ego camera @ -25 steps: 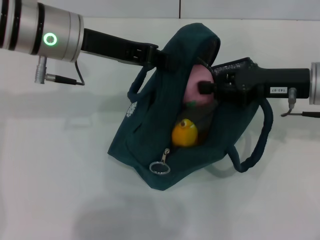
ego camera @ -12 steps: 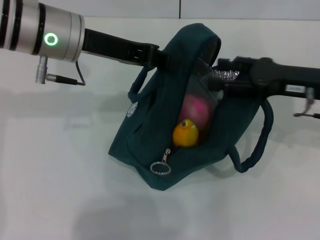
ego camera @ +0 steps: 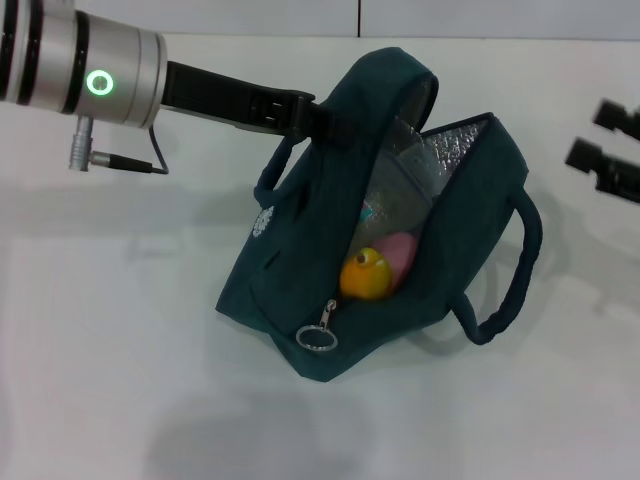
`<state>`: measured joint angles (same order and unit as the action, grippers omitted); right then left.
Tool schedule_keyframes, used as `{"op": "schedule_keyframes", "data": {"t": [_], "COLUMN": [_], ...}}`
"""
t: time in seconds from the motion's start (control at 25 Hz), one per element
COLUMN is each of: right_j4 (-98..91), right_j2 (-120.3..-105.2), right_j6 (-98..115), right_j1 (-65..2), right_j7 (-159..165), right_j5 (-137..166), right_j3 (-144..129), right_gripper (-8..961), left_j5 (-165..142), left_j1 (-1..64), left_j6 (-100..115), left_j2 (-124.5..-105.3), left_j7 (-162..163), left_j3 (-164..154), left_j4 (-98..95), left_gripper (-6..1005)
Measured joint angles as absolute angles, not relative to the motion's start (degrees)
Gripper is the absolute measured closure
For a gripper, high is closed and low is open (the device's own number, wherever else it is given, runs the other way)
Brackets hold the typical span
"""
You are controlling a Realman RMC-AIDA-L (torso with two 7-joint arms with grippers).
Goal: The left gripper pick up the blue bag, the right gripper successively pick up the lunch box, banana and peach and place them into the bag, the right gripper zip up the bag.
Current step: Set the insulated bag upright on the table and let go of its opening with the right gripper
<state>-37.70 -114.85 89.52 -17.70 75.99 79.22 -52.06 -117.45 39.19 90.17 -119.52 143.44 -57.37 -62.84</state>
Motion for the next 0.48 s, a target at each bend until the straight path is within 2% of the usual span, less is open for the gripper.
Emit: {"op": "schedule_keyframes", "data": {"t": [0.24,0.48], "right_j4": [-32.22,-24.31], "right_j2": [-115.14,-115.48], "right_j6": [83.4,78.33], "right_j1": [-17.69,-23.78], "right_j7": [73.0,70.9], "right_j5": [83.59,84.99], "right_j3": [-52.61,-55.73], "right_gripper": [79,80], "left_j5": [-117.56,-117.59], "left_j1": [39.1,39.11], "left_j6": [90.13,89.57], "left_j2": [-119.47,-119.38], "left_j7": [143.43,143.43], "left_j3": [-57.21,-57.22], "left_j4": [-62.84,-62.83], "left_gripper": [966,966]}}
